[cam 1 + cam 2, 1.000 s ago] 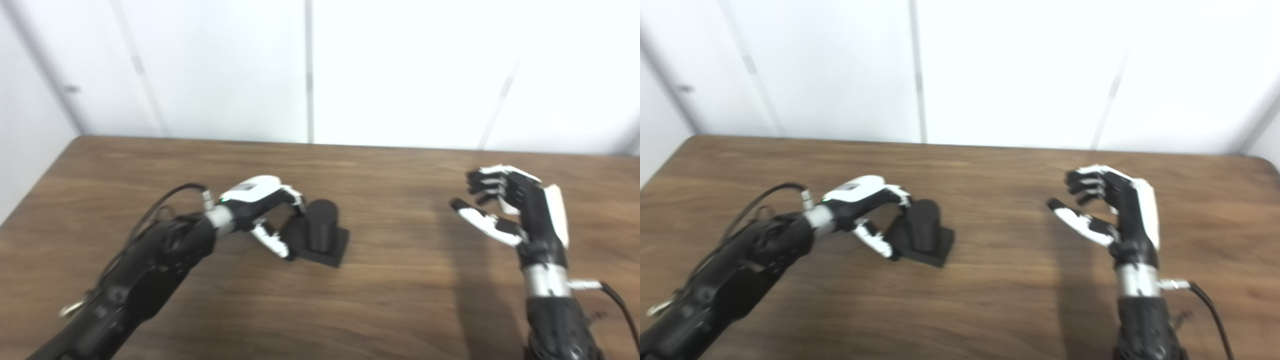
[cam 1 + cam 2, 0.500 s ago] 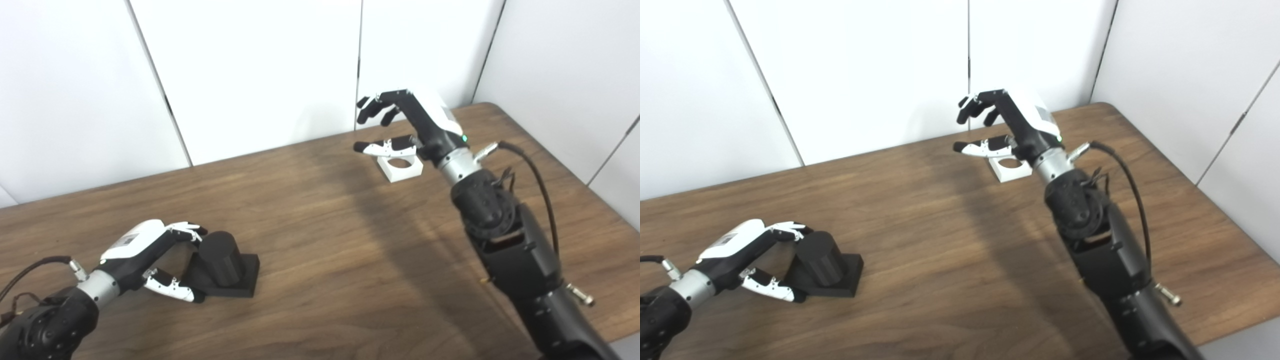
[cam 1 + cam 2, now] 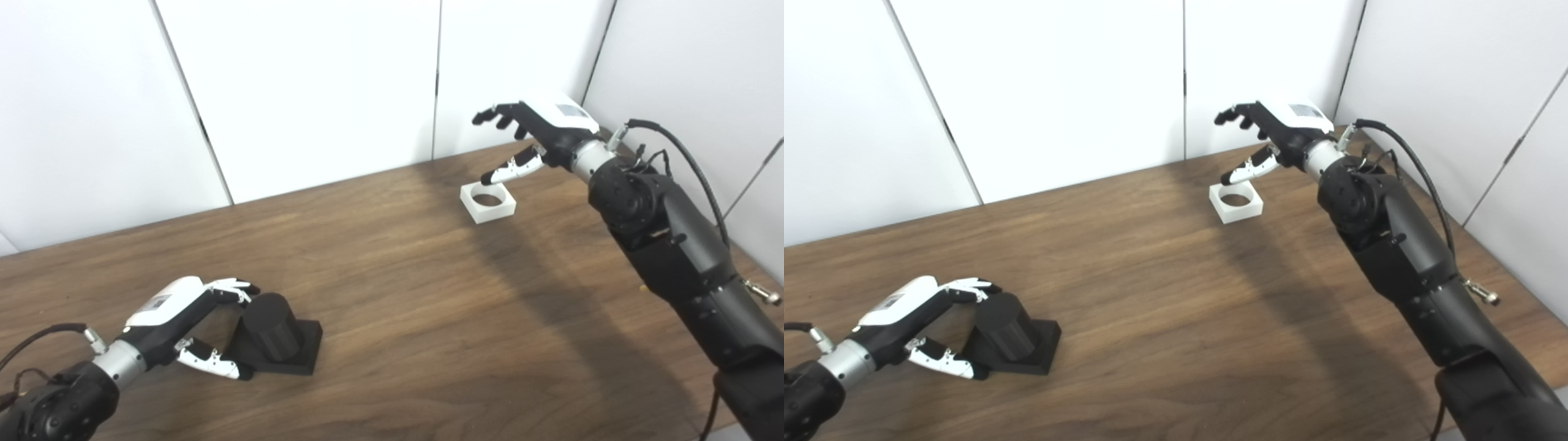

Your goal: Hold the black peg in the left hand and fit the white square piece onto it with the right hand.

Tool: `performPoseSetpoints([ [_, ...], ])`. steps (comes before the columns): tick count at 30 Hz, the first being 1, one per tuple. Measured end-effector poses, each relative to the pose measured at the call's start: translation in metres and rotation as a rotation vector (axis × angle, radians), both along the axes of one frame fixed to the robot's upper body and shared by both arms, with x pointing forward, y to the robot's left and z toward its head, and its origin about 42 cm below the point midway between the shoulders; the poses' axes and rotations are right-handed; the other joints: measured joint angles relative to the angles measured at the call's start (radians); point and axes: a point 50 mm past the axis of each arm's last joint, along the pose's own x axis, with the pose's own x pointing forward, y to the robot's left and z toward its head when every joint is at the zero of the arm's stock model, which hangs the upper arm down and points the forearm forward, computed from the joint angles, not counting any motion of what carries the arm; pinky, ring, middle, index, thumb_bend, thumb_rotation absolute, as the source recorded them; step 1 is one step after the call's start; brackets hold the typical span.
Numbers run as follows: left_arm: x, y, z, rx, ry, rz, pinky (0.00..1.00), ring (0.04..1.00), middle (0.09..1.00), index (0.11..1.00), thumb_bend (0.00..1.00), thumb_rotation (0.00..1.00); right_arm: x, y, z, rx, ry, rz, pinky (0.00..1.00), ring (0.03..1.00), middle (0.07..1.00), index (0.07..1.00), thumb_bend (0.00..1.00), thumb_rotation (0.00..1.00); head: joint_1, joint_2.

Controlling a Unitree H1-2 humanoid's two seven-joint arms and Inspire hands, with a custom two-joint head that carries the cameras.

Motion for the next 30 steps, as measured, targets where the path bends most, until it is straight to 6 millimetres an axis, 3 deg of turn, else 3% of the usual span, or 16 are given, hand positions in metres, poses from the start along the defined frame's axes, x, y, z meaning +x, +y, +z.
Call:
performPoseSetpoints([
  [4,0.0,0.001,0.0,0.003,-0.002,-0.003,0.82,0.913,0.86,0.49,0.52,0.05,0.012,0.0,0.005,-0.03,0.052,0.017,0.65,0.811,0.846,0.8,0.66,0.32,-0.005,-0.002],
  [12,0.0,0.002,-0.002,-0.001,-0.003,-0.009,0.81,0.912,0.86,0.49,0.52,0.05,0.043,-0.015,0.03,-0.055,0.189,0.033,0.69,0.866,0.88,0.81,0.67,0.3,-0.011,-0.003],
  [17,0.0,0.003,-0.002,-0.006,-0.002,-0.009,0.8,0.916,0.862,0.49,0.52,0.05,0.055,-0.013,0.019,-0.034,0.318,0.029,0.77,0.932,0.931,0.872,0.75,0.37,-0.002,0.003],
  [22,-0.001,0.003,-0.002,-0.011,0.0,-0.008,0.81,0.918,0.863,0.49,0.52,0.05,0.065,-0.01,0.014,0.004,0.453,0.042,0.88,0.988,0.992,0.94,0.91,0.39,0.0,0.006],
  [30,-0.005,0.002,-0.003,-0.018,-0.001,-0.013,0.81,0.916,0.86,0.49,0.52,0.05,0.072,0.001,0.007,-0.043,0.551,0.032,0.85,0.968,0.997,0.967,0.94,0.34,0.002,0.012],
])
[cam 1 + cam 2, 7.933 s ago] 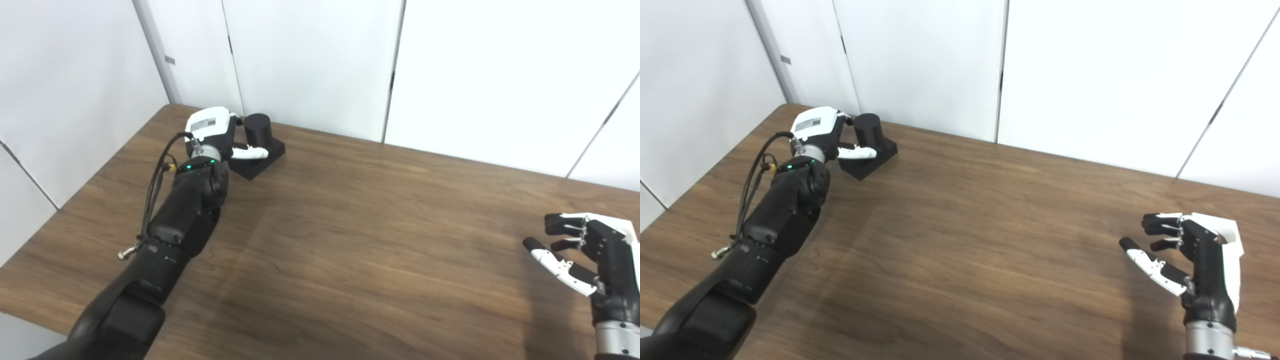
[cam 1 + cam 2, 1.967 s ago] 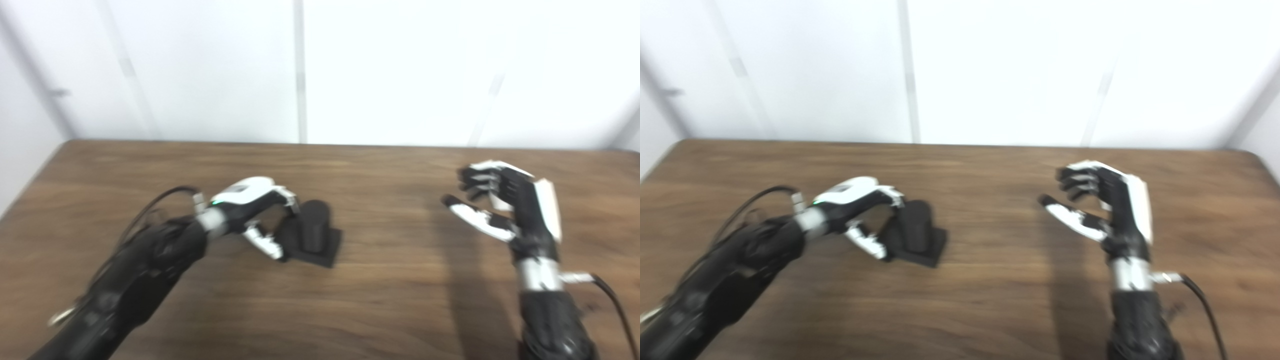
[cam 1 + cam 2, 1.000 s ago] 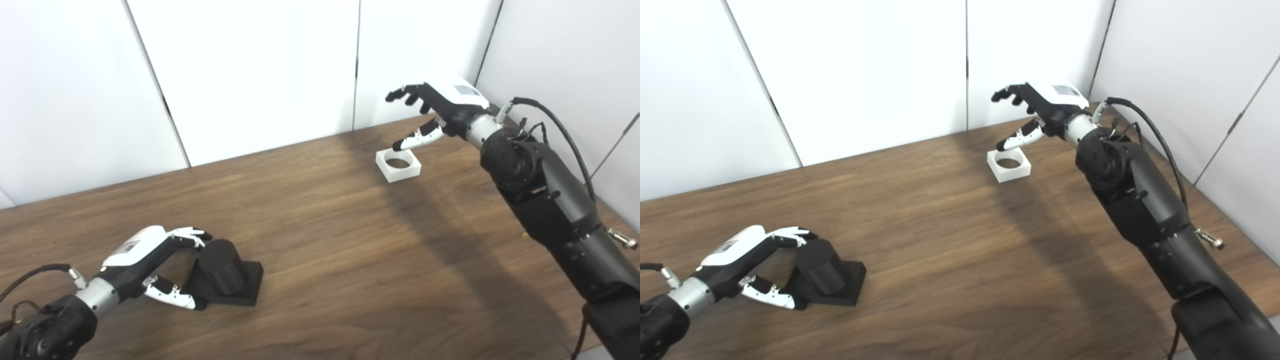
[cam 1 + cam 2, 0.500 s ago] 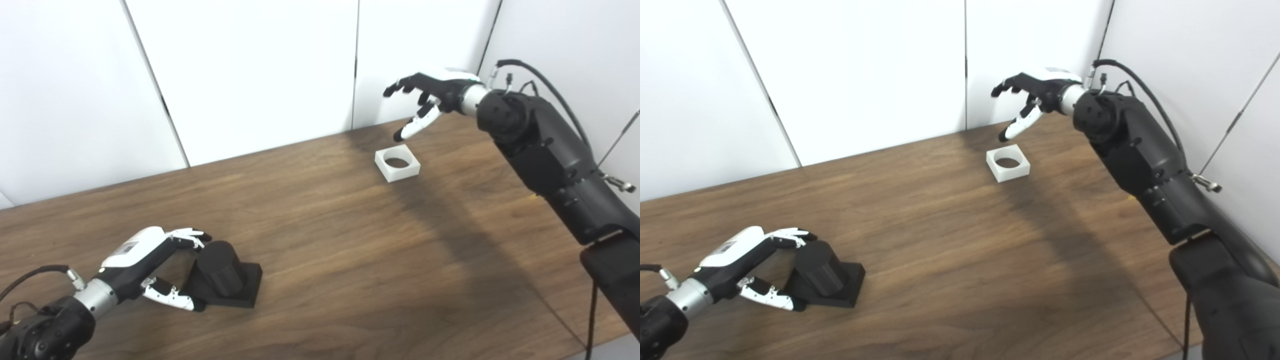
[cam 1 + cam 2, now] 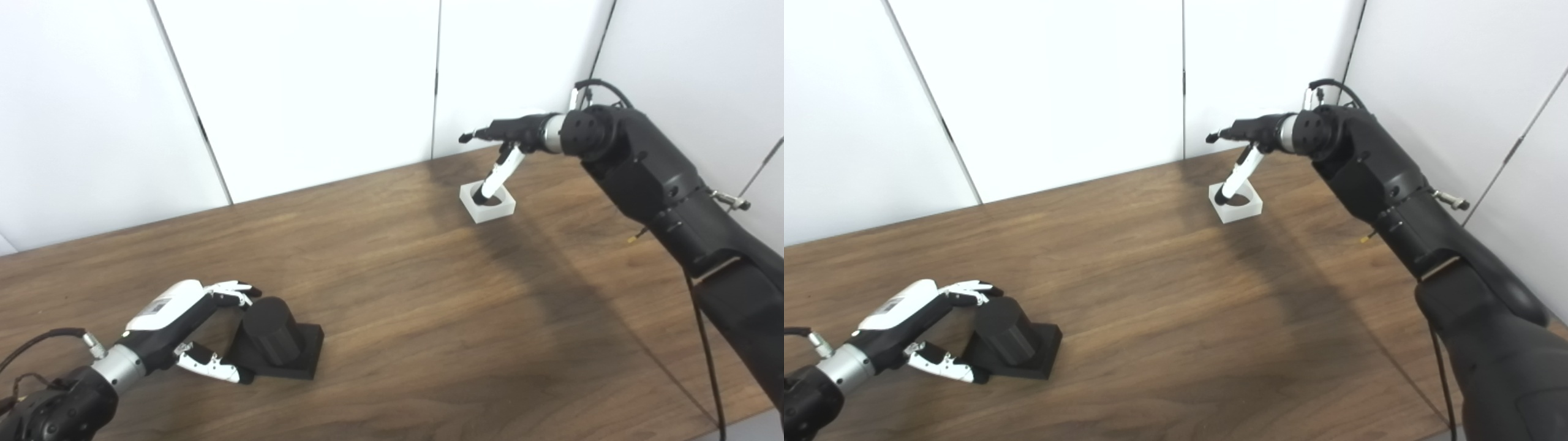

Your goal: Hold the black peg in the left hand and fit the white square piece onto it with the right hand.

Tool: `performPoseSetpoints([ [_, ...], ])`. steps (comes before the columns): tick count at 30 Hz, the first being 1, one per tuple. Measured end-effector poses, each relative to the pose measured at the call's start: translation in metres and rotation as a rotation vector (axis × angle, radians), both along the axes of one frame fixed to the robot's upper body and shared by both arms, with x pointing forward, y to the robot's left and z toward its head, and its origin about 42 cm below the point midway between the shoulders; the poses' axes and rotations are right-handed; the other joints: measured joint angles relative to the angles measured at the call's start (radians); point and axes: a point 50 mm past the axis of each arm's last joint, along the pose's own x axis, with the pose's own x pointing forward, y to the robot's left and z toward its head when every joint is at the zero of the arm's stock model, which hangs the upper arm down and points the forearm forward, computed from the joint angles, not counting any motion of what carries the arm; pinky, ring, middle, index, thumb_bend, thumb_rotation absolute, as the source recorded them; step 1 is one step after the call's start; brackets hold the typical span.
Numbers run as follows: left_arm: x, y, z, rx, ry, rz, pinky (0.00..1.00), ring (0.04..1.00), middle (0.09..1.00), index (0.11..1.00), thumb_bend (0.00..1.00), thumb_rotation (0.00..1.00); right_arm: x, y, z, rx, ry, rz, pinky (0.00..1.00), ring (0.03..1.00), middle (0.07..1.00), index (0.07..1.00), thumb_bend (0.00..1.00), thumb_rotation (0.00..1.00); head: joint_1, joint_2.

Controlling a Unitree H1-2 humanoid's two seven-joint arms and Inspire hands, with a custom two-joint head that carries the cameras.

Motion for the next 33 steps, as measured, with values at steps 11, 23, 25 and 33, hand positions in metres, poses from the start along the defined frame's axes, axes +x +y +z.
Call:
performPoseSetpoints([
  [11,-0.005,-0.002,0.0,-0.008,0.004,0.004,0.81,0.911,0.856,0.49,0.52,0.05,0.004,0.0,-0.019,-0.006,0.077,-0.038,0.9,1.0,1.0,0.999,0.92,0.25,0.011,0.012],
  [23,-0.007,-0.003,0.001,-0.006,-0.002,-0.002,0.8,0.908,0.853,0.489,0.52,0.05,0.009,0.007,-0.042,-0.071,0.128,-0.048,0.88,1.0,1.0,1.0,0.9,0.16,0.018,0.017],
  [25,-0.007,-0.003,0.001,-0.006,-0.002,-0.002,0.8,0.91,0.854,0.489,0.52,0.05,0.01,0.006,-0.044,-0.08,0.131,-0.052,0.88,1.0,1.0,1.0,0.9,0.15,0.018,0.017],
  [33,-0.007,-0.003,0.003,-0.006,-0.003,-0.005,0.8,0.91,0.858,0.49,0.52,0.05,0.012,0.004,-0.049,-0.144,0.1,-0.077,0.8,0.941,0.992,0.988,0.87,0.1,0.031,0.021],
])
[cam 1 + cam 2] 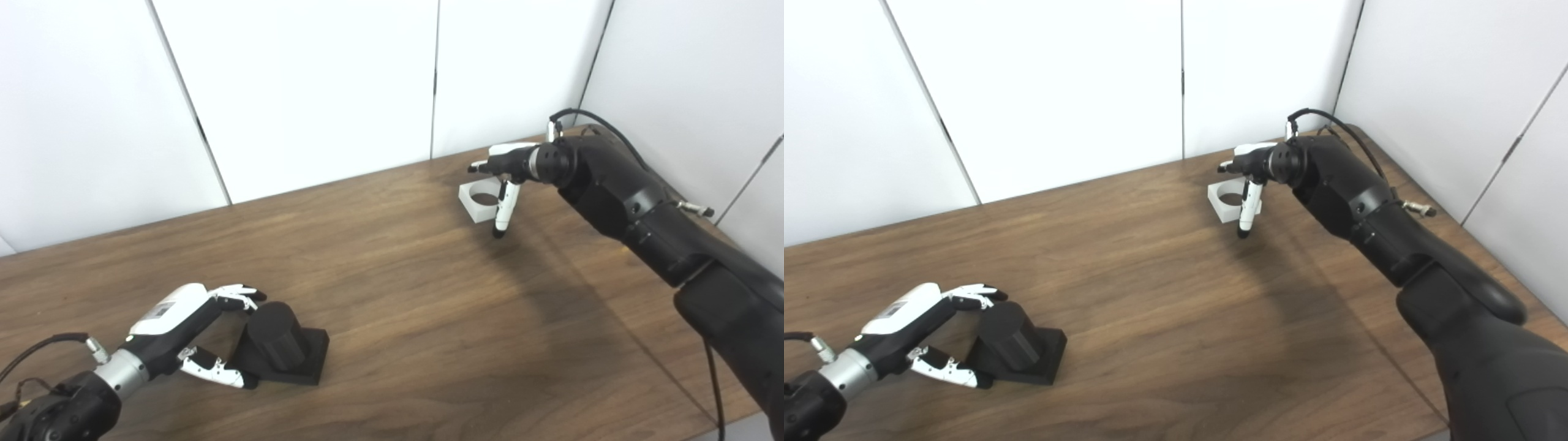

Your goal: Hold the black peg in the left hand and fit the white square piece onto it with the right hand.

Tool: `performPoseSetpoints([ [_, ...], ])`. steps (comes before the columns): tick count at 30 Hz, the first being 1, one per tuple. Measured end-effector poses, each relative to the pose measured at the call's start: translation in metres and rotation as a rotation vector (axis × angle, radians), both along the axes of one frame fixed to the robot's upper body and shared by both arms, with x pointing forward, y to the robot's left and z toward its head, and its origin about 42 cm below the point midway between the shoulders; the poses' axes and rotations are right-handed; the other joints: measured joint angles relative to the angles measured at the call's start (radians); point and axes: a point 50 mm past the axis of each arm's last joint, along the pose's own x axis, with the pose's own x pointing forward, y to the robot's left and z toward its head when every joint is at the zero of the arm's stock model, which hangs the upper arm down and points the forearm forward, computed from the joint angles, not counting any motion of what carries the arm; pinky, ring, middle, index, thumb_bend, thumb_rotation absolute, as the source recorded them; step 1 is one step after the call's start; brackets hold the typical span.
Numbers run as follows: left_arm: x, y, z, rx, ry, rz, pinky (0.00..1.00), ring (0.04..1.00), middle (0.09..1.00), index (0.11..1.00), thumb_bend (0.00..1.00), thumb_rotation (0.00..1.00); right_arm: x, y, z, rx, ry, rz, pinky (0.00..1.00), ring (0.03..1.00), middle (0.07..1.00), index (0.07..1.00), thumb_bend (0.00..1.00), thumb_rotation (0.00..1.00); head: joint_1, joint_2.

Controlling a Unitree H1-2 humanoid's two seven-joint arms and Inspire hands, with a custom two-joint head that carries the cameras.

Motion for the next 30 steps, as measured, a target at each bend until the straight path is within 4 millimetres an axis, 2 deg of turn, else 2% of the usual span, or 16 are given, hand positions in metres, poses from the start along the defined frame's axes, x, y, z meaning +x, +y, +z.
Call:
performPoseSetpoints([
  [7,-0.001,0.0,0.001,0.002,-0.001,0.0,0.8,0.91,0.854,0.49,0.52,0.05,0.002,-0.003,-0.005,-0.044,-0.033,-0.018,0.77,0.932,0.973,0.948,0.84,0.06,0.006,0.002],
  [10,-0.001,-0.001,0.003,0.002,-0.003,-0.001,0.81,0.918,0.859,0.49,0.52,0.05,0.003,-0.004,-0.007,-0.061,-0.053,-0.016,0.74,0.898,0.932,0.877,0.81,0.04,0.006,0.005],
  [15,-0.002,-0.001,0.004,0.001,0.0,0.009,0.81,0.917,0.857,0.49,0.52,0.05,0.0,-0.007,-0.015,-0.104,-0.104,0.015,0.77,0.89,0.904,0.784,0.77,0.04,0.011,0.008],
  [20,-0.003,-0.002,0.004,0.001,0.0,0.011,0.82,0.922,0.861,0.49,0.52,0.05,0.001,-0.011,-0.014,-0.11,-0.131,0.026,0.82,0.897,0.898,0.703,0.73,0.02,0.014,0.014],
  [27,-0.004,-0.002,0.004,0.001,0.002,0.012,0.82,0.918,0.859,0.49,0.52,0.05,-0.002,-0.014,-0.015,-0.068,-0.134,0.028,0.82,0.89,0.867,0.625,0.73,0.0,0.009,0.023],
  [28,-0.004,-0.002,0.004,0.0,0.002,0.012,0.82,0.918,0.858,0.49,0.52,0.05,-0.002,-0.014,-0.016,-0.067,-0.135,0.03,0.83,0.896,0.868,0.561,0.63,0.06,0.009,0.023],
  [30,-0.004,-0.002,0.004,0.0,0.002,0.012,0.82,0.917,0.857,0.49,0.52,0.05,-0.002,-0.014,-0.016,-0.063,-0.134,0.035,0.84,0.9,0.863,0.507,0.54,0.11,0.012,0.025],
])
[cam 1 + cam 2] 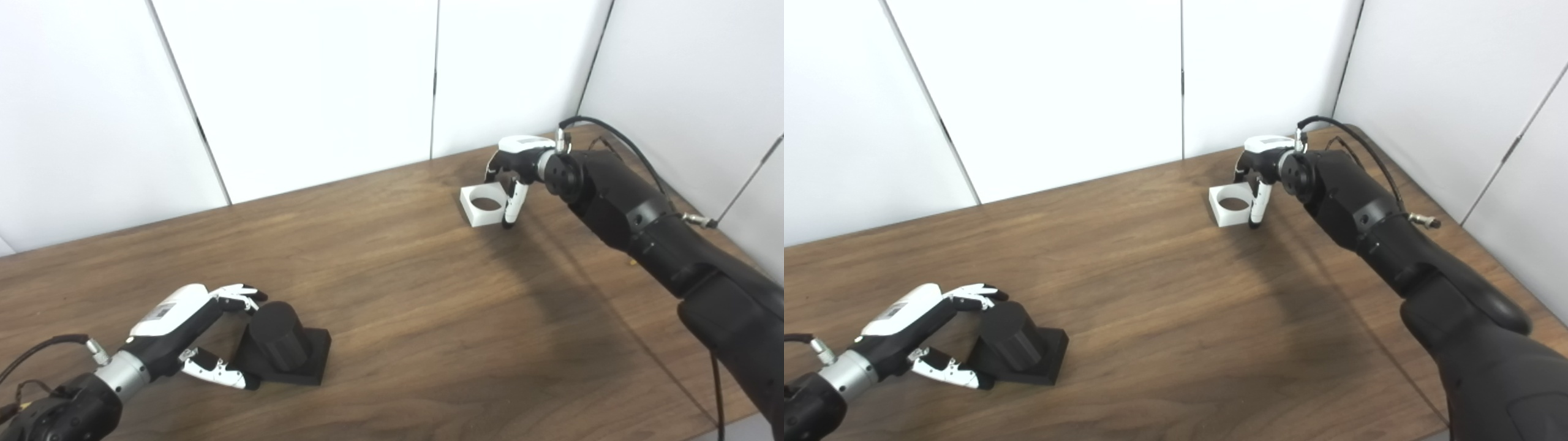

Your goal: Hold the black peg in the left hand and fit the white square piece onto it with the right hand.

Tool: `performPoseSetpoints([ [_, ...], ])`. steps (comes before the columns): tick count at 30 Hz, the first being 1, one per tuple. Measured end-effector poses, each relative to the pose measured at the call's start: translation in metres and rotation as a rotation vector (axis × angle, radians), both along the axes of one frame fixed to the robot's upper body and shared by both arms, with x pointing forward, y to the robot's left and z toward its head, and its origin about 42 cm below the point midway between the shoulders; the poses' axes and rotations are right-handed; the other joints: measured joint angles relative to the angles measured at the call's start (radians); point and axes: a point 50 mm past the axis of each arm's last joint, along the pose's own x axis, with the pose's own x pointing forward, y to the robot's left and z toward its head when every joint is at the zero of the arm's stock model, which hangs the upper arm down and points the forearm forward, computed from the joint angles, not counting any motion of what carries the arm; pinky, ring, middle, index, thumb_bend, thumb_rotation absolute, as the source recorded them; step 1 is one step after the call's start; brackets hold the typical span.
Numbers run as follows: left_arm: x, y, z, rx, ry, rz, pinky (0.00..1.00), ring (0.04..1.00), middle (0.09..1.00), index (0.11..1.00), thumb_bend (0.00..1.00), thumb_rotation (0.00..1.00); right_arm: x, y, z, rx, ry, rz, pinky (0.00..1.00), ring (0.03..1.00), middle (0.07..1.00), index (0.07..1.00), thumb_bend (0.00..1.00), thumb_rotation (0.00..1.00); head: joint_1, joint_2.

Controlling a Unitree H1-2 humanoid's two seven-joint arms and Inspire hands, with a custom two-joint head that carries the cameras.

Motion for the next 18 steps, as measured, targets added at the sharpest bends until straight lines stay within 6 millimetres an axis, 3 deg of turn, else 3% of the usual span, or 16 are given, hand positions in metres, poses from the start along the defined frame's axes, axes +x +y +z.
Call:
performPoseSetpoints([
  [18,-0.0008,0.0009,-0.0012,-0.004,0.007,0.002,0.84,0.92,0.86,0.489,0.52,0.05,-0.0044,0.0012,-0.003,-0.019,-0.03,0.052,0.77,0.841,0.788,0.481,0.52,0.13,0.005,0.014],
])
